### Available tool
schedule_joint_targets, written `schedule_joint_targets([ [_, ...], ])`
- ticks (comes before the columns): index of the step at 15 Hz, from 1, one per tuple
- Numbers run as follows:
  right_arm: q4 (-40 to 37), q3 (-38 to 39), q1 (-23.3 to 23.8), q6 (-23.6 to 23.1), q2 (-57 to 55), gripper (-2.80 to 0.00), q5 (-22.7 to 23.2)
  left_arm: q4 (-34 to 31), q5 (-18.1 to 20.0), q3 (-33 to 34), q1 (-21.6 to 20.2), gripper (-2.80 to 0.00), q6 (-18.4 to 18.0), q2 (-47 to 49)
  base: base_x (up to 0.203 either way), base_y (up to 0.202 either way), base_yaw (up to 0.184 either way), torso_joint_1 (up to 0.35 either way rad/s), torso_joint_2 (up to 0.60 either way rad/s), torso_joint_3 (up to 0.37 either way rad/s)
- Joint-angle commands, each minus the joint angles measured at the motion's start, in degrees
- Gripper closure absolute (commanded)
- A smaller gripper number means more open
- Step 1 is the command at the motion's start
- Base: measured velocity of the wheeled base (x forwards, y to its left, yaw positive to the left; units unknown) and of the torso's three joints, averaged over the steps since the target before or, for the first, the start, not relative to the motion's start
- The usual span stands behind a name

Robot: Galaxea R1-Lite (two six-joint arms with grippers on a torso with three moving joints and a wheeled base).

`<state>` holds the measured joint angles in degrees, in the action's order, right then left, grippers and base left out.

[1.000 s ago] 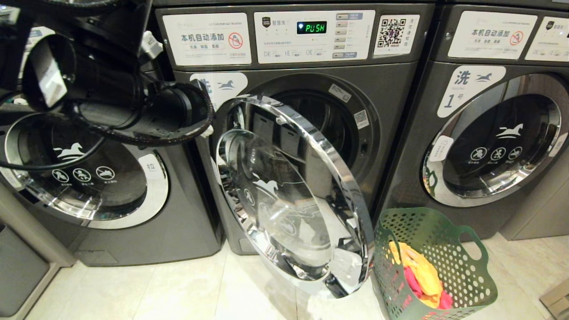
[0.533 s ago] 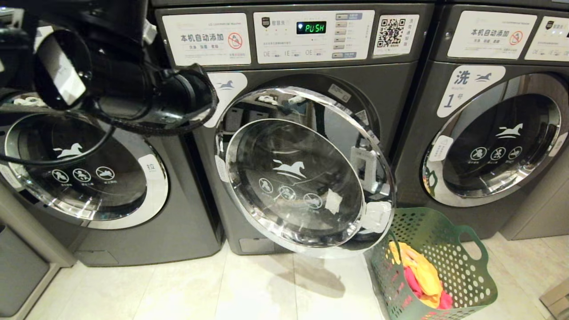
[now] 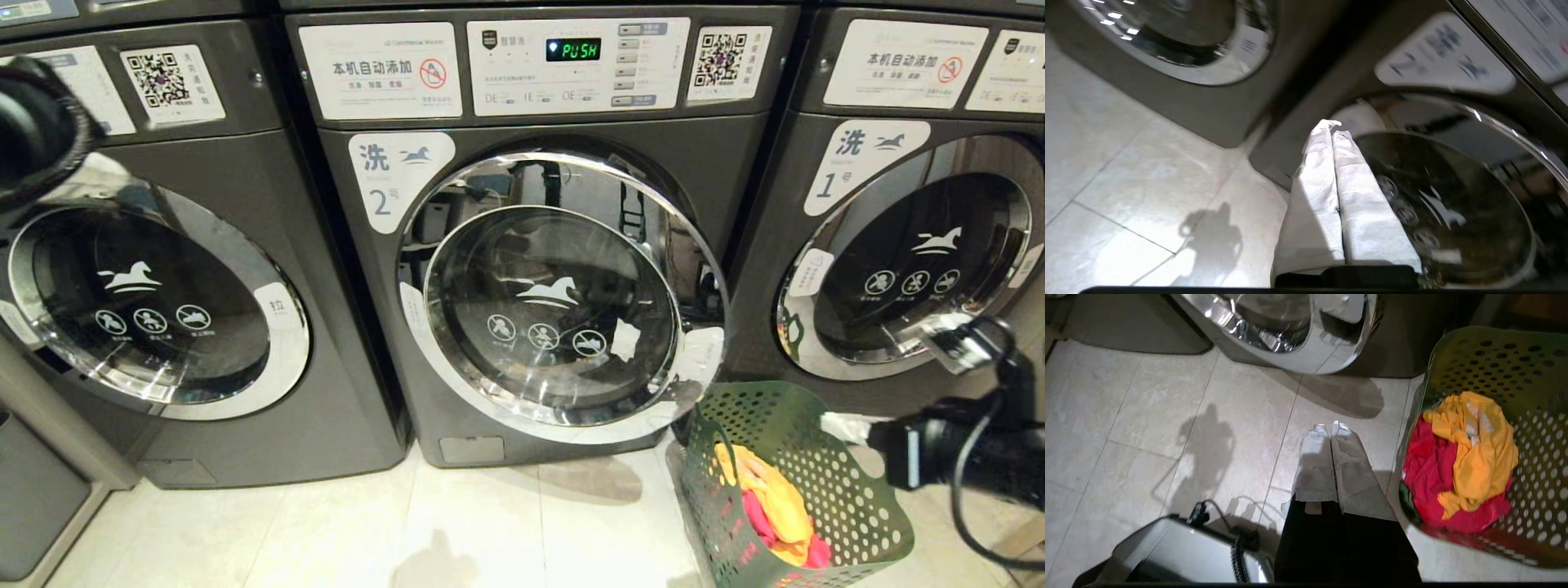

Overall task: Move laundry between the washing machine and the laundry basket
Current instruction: Close the washing machine door with the left hand, then press the washing machine door tightly with the right hand

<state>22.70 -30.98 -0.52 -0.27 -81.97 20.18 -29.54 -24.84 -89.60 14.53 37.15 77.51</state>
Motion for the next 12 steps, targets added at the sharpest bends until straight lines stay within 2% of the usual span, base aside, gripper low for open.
schedule_joint_targets([
  [1, 12.2, -5.7, -0.1, 0.0, -19.7, 0.0, 0.1, -0.8, 0.3, 5.6, -14.6, 0.0, 0.8, -7.6, 0.0, 0.0, 0.0, 0.0, 0.0, 0.0],
  [3, 16.2, -11.5, -0.2, 0.3, -25.7, 0.0, 0.3, -1.2, 1.2, 15.7, -24.5, 0.0, 1.2, -16.0, 0.0, 0.0, 0.0, 0.0, 0.0, 0.0],
  [5, 17.3, -15.2, -0.3, 0.6, -29.3, 0.0, 2.0, -1.6, 1.8, 25.1, -29.2, 0.0, 1.4, -24.8, 0.0, 0.0, 0.0, 0.0, 0.0, 0.0],
  [6, 17.4, -16.1, -0.4, 0.4, -30.3, 0.0, 4.8, -2.2, 2.0, 28.5, -30.8, 0.0, 1.5, -28.3, 0.0, 0.0, 0.0, 0.0, 0.0, 0.0],
  [8, 17.5, -17.9, -1.4, 0.4, -32.2, 0.0, 6.1, -4.7, 2.2, 32.0, -33.8, 0.0, 1.5, -32.2, 0.0, 0.0, 0.0, 0.0, 0.0, 0.0],
  [12, 17.5, -23.2, -2.4, 0.4, -35.9, 0.0, 5.8, -4.4, 2.5, 32.1, -33.9, 0.0, 1.4, -31.3, 0.0, 0.0, 0.0, 0.0, 0.0, 0.0],
])
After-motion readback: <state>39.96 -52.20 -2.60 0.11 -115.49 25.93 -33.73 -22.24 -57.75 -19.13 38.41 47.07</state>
